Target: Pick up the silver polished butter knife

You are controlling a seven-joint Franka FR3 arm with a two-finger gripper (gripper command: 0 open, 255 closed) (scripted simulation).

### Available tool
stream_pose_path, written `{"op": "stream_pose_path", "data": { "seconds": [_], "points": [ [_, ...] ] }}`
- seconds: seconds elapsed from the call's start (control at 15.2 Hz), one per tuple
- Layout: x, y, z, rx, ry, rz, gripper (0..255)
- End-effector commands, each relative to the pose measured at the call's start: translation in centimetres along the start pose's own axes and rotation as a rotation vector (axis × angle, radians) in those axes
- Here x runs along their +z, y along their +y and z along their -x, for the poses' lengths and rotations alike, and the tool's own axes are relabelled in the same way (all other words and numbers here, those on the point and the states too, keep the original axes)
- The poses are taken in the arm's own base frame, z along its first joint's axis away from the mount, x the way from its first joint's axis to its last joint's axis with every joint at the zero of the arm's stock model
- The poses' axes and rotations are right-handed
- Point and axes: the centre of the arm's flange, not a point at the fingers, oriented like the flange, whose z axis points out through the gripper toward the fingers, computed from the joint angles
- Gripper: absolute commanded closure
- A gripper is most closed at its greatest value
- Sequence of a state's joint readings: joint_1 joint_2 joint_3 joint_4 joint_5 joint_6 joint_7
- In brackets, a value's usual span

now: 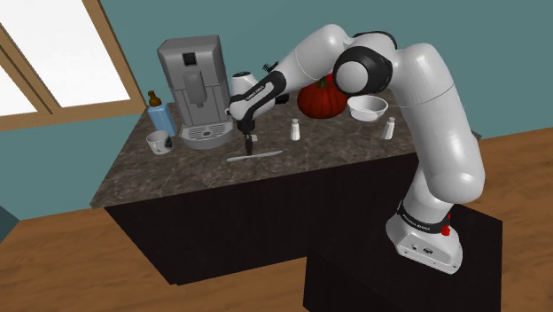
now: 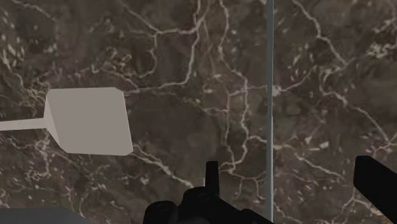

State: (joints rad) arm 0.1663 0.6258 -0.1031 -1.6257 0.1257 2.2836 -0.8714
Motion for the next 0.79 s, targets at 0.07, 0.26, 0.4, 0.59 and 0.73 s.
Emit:
{"op": "stream_pose_path", "data": {
  "seconds": [0.07, 0.26, 0.4, 0.59, 0.73],
  "points": [
    [1.6, -0.1, 0.1, -0.003, 0.0, 0.0, 0],
    [3.0, -0.1, 0.2, -0.003, 0.0, 0.0, 0],
    [3.0, -0.1, 0.2, -0.003, 0.0, 0.0, 255],
    [3.0, -0.1, 0.2, -0.003, 0.0, 0.0, 255],
    [3.0, -0.1, 0.2, -0.003, 0.0, 0.0, 255]
  ]
}}
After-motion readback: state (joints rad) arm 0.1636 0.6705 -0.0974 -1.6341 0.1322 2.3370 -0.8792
